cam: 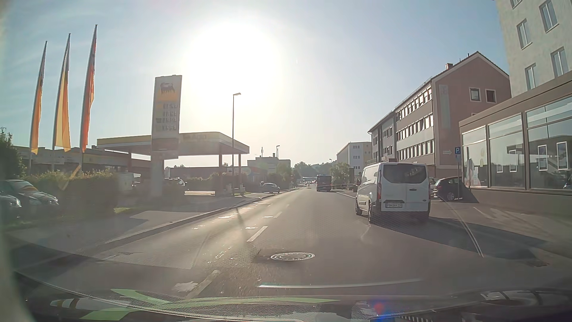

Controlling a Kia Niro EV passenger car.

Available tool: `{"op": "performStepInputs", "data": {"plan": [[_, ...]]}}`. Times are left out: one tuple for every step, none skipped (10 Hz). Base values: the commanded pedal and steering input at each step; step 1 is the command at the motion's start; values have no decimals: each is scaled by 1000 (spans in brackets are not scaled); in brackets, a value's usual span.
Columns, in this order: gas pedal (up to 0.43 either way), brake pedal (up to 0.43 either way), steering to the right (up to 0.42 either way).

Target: Follow the waypoints while adhering to traffic rules and regulations

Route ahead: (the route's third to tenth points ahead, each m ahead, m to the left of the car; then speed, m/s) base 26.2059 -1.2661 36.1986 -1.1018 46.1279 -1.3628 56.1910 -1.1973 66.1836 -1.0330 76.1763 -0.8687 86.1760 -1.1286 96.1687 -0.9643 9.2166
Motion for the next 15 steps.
{"op": "performStepInputs", "data": {"plan": [[79, 0, -6], [79, 0, -5], [79, 0, -3], [79, 0, -1], [79, 0, 0], [67, 0, 2], [39, 0, 3], [39, 0, 2], [28, 0, 2], [8, 0, 3], [0, 0, 4], [0, 0, 4], [0, 0, 4], [0, 0, 4], [0, 0, 4]]}}
